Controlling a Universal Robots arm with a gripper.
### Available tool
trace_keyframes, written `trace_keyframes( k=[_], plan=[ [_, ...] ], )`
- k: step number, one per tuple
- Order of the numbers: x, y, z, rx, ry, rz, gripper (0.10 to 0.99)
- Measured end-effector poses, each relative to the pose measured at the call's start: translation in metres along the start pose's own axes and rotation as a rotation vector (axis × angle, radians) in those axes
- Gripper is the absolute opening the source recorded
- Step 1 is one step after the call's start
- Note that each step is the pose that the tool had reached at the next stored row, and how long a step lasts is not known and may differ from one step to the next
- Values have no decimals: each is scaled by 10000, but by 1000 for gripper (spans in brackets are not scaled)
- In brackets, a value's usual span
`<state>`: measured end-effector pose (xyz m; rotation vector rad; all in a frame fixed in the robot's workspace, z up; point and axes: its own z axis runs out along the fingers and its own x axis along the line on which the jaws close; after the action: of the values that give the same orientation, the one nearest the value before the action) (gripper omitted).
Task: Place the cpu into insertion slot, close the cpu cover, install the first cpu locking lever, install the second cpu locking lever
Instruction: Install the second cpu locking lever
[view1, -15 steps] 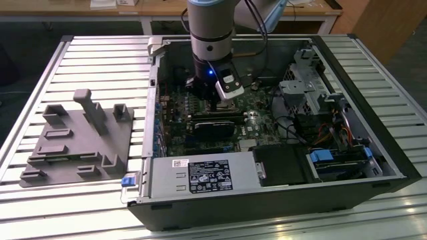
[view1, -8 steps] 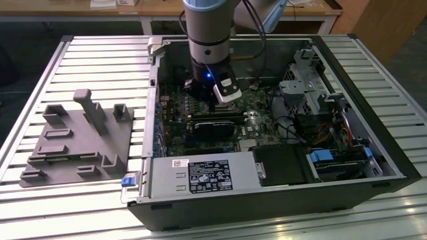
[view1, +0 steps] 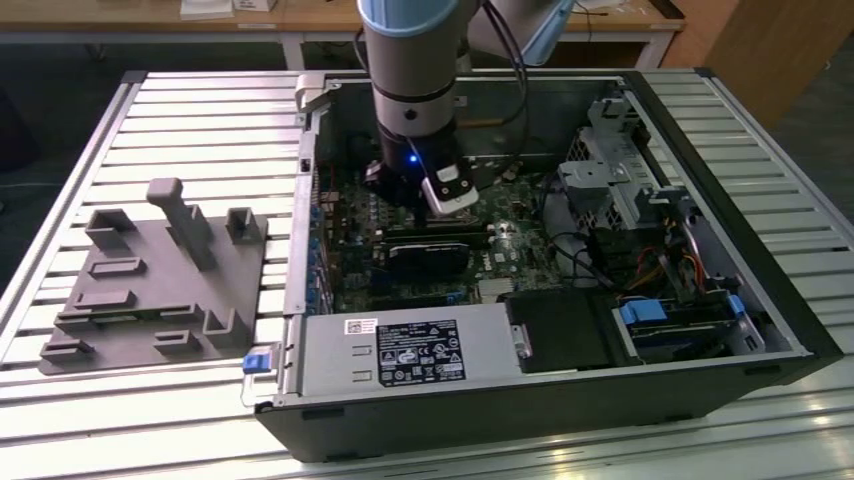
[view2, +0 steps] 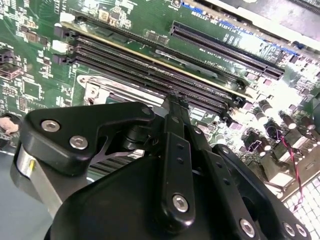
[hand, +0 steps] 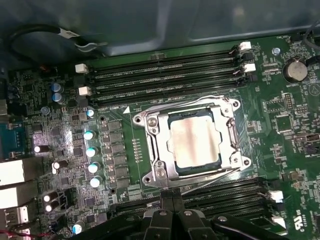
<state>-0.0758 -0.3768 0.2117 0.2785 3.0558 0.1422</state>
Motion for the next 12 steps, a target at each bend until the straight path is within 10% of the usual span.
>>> trace_keyframes(
  k=[12],
  plan=[
    [32,-67,61,-492,88,38,106]
  ],
)
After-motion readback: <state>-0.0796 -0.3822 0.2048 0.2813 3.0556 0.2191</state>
